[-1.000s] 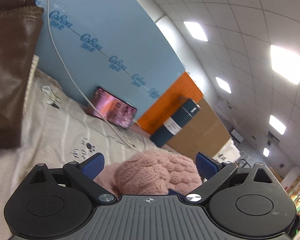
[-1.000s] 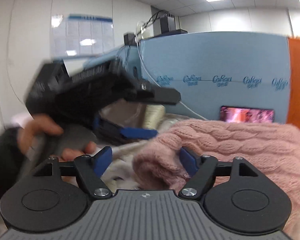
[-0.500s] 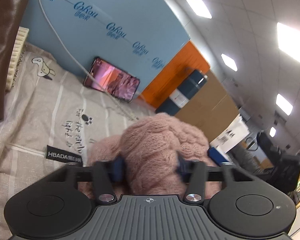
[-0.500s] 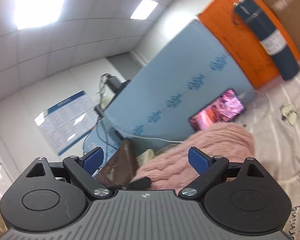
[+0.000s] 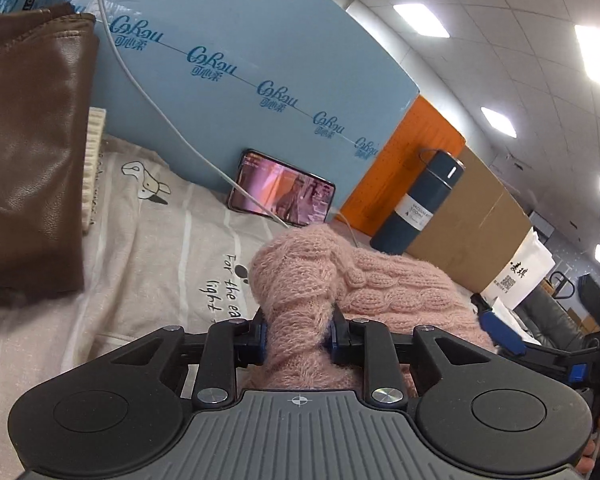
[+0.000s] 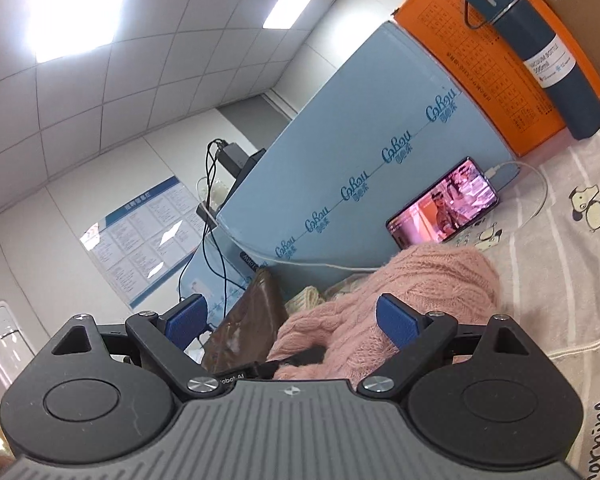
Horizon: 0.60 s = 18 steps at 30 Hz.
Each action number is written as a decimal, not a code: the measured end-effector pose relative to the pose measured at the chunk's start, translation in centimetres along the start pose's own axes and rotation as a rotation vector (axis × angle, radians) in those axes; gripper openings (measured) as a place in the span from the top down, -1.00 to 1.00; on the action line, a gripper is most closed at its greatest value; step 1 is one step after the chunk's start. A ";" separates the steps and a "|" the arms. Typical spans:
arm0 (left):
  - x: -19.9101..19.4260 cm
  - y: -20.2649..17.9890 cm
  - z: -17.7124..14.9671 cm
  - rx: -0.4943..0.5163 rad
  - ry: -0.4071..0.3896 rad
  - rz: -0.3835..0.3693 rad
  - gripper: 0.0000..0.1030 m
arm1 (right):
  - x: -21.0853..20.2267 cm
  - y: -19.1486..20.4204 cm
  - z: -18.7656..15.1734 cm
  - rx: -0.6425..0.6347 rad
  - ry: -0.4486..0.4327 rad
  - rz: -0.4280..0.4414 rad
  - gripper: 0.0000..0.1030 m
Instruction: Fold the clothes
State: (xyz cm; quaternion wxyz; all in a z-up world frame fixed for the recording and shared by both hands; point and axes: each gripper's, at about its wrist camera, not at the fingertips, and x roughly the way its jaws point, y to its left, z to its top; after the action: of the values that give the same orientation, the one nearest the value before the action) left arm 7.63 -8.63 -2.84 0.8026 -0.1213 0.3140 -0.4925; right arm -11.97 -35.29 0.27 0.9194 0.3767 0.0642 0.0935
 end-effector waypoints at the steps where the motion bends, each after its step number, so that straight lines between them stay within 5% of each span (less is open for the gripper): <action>1: 0.0 0.1 -0.1 0.000 0.005 -0.002 0.46 | 0.3 -0.2 -0.1 -0.001 0.017 -0.040 -0.78; 6: 0.2 0.1 -0.4 -0.011 0.019 0.004 0.37 | 2.2 -1.6 -0.7 0.003 0.099 -0.207 -0.77; 11: -0.1 0.2 -0.4 -0.029 0.018 0.024 -0.44 | 1.8 -1.2 -1.1 -0.041 0.059 -0.229 -0.78; 18: -0.1 0.4 -0.4 -0.082 0.031 0.053 -0.78 | 0.7 -0.8 -0.9 -0.091 -0.078 -0.363 -0.93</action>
State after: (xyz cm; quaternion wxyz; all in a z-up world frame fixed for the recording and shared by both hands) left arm 7.60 -8.36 -3.33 0.8047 -0.1382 0.3495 -0.4596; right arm -11.36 -35.09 -0.93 0.9390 0.3204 0.0911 -0.0858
